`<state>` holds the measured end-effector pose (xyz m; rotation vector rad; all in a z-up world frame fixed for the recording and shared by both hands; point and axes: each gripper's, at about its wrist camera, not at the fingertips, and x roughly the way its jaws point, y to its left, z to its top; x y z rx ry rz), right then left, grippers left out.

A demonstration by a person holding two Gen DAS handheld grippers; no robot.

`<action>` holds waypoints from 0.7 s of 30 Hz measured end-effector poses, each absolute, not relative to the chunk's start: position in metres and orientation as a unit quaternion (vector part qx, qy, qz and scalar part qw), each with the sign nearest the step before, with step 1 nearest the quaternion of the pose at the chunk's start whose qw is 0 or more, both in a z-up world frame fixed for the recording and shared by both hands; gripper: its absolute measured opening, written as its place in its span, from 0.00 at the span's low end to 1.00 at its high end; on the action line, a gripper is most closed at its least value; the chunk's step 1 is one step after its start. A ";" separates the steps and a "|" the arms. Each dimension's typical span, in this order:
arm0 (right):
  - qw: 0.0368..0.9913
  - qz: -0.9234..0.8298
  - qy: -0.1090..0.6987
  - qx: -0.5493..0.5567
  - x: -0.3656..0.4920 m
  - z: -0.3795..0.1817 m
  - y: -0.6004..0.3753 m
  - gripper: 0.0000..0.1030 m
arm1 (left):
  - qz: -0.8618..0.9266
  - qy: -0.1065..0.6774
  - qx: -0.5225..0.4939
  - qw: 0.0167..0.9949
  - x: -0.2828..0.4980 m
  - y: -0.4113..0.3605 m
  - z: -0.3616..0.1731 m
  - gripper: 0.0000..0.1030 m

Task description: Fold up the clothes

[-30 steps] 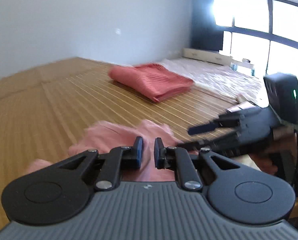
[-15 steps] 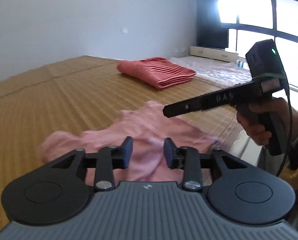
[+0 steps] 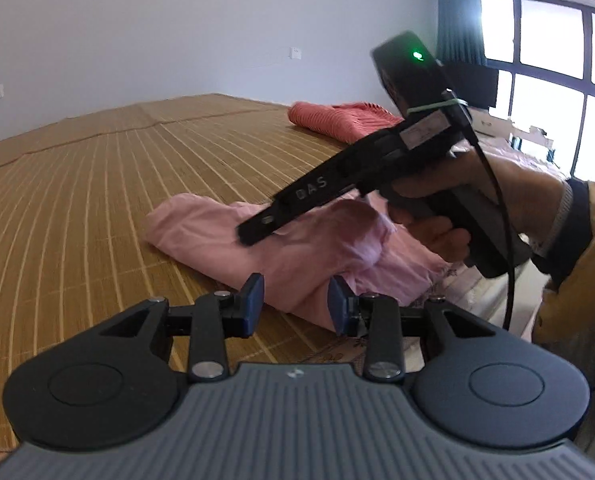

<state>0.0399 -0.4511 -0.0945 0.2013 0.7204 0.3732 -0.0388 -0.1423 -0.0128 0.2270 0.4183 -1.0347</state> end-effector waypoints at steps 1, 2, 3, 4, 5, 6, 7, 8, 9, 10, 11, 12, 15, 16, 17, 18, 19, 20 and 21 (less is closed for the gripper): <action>0.915 0.180 0.346 0.106 0.037 -0.095 -0.452 0.08 | -0.491 0.198 0.102 0.842 -0.037 -0.141 -0.013 0.40; 0.916 0.179 0.342 0.114 0.035 -0.095 -0.453 0.07 | -0.492 0.199 0.097 0.842 -0.036 -0.139 -0.013 0.40; 0.918 0.179 0.333 0.123 0.029 -0.091 -0.457 0.07 | -0.494 0.198 0.095 0.842 -0.036 -0.136 -0.012 0.40; 0.923 0.174 0.319 0.126 0.021 -0.086 -0.462 0.06 | -0.495 0.197 0.094 0.841 -0.036 -0.134 -0.012 0.40; 0.928 0.169 0.305 0.130 0.013 -0.079 -0.467 0.06 | -0.497 0.196 0.093 0.840 -0.036 -0.132 -0.011 0.40; 0.937 0.155 0.282 0.137 0.001 -0.070 -0.476 0.06 | -0.497 0.194 0.095 0.840 -0.036 -0.132 -0.011 0.40; 0.943 0.141 0.264 0.144 -0.008 -0.064 -0.486 0.06 | -0.498 0.193 0.096 0.840 -0.036 -0.133 -0.011 0.40; 0.947 0.124 0.259 0.145 -0.018 -0.060 -0.493 0.06 | -0.499 0.194 0.097 0.839 -0.035 -0.134 -0.012 0.40; 0.950 0.107 0.255 0.147 -0.028 -0.057 -0.500 0.06 | -0.501 0.195 0.096 0.838 -0.035 -0.135 -0.012 0.40; 0.953 0.090 0.250 0.149 -0.038 -0.053 -0.506 0.06 | -0.502 0.196 0.096 0.837 -0.034 -0.136 -0.012 0.40; 0.955 0.075 0.246 0.151 -0.047 -0.051 -0.513 0.06 | -0.504 0.197 0.098 0.835 -0.033 -0.138 -0.013 0.40; 0.953 0.070 0.251 0.154 -0.050 -0.056 -0.517 0.06 | -0.506 0.199 0.101 0.833 -0.032 -0.141 -0.014 0.40; 0.948 0.054 0.267 0.162 -0.056 -0.073 -0.529 0.07 | -0.510 0.202 0.120 0.828 -0.033 -0.149 -0.015 0.40; 0.947 0.049 0.273 0.165 -0.059 -0.078 -0.533 0.08 | -0.511 0.202 0.127 0.826 -0.035 -0.151 -0.015 0.40; 0.945 0.044 0.278 0.168 -0.061 -0.084 -0.537 0.13 | -0.512 0.202 0.135 0.824 -0.037 -0.154 -0.015 0.42; 0.943 0.038 0.283 0.171 -0.063 -0.089 -0.541 0.17 | -0.512 0.202 0.142 0.823 -0.038 -0.156 -0.015 0.44; 0.941 0.033 0.289 0.174 -0.065 -0.095 -0.545 0.27 | -0.511 0.202 0.148 0.822 -0.039 -0.158 -0.014 0.45; 0.939 0.028 0.294 0.177 -0.068 -0.100 -0.549 0.35 | -0.510 0.202 0.154 0.822 -0.039 -0.160 -0.014 0.45; 0.937 0.024 0.298 0.180 -0.070 -0.105 -0.553 0.37 | -0.511 0.202 0.156 0.821 -0.038 -0.163 -0.014 0.45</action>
